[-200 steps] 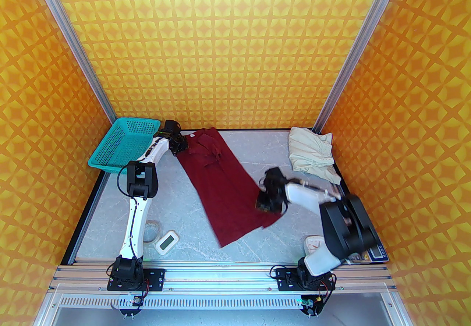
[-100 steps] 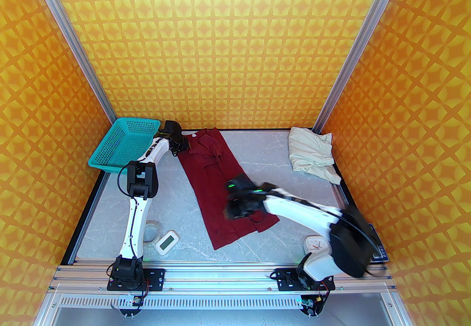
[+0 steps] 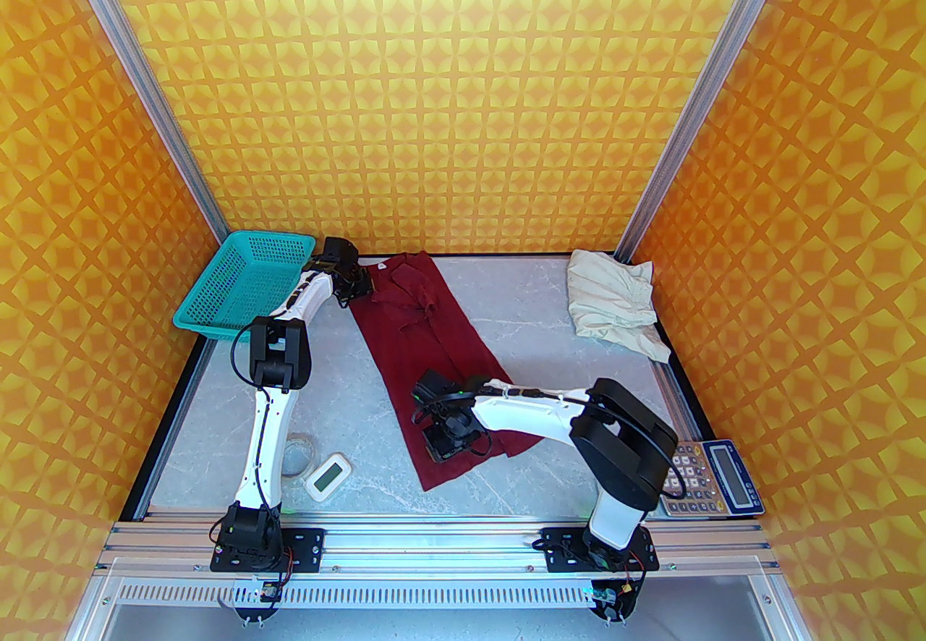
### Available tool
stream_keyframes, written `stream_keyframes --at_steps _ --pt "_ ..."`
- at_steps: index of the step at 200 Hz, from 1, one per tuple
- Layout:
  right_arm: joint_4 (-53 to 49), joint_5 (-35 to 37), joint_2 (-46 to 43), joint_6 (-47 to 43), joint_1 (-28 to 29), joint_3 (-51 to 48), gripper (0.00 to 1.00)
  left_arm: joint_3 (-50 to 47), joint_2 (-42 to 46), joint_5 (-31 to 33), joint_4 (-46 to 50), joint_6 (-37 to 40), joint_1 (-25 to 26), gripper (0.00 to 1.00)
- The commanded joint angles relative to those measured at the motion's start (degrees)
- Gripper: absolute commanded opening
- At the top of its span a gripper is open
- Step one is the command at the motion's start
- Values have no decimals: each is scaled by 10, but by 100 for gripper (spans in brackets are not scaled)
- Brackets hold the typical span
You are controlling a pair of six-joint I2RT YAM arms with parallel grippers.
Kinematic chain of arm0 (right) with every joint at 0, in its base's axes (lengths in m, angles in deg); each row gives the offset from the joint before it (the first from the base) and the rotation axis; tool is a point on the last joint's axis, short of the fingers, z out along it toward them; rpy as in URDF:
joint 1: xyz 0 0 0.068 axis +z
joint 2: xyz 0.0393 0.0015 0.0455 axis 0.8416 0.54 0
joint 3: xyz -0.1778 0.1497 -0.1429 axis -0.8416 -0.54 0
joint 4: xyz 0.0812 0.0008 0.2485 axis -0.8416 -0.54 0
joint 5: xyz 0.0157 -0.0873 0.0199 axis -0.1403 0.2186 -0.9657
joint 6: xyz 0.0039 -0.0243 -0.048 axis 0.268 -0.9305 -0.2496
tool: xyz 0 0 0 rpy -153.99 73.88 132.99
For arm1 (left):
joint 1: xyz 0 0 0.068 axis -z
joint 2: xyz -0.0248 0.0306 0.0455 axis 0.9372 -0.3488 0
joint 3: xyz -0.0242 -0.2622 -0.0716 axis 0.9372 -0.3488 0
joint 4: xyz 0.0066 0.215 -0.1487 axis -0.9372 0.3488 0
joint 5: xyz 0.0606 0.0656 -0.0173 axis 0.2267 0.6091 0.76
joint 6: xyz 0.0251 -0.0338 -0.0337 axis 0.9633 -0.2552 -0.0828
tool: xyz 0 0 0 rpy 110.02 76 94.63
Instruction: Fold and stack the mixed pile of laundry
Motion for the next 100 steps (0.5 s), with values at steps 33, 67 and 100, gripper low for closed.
stream_keyframes --at_steps 33,67,100 --pt "-70 32 -47 -2 -3 -40 23 13 -25 -5 22 21 3 0" --pt "-95 38 -94 -28 -4 1 30 3 0 -13 34 38 6 9" --pt "-90 39 -58 -66 -29 26 29 -61 80 -7 20 55 21 23"
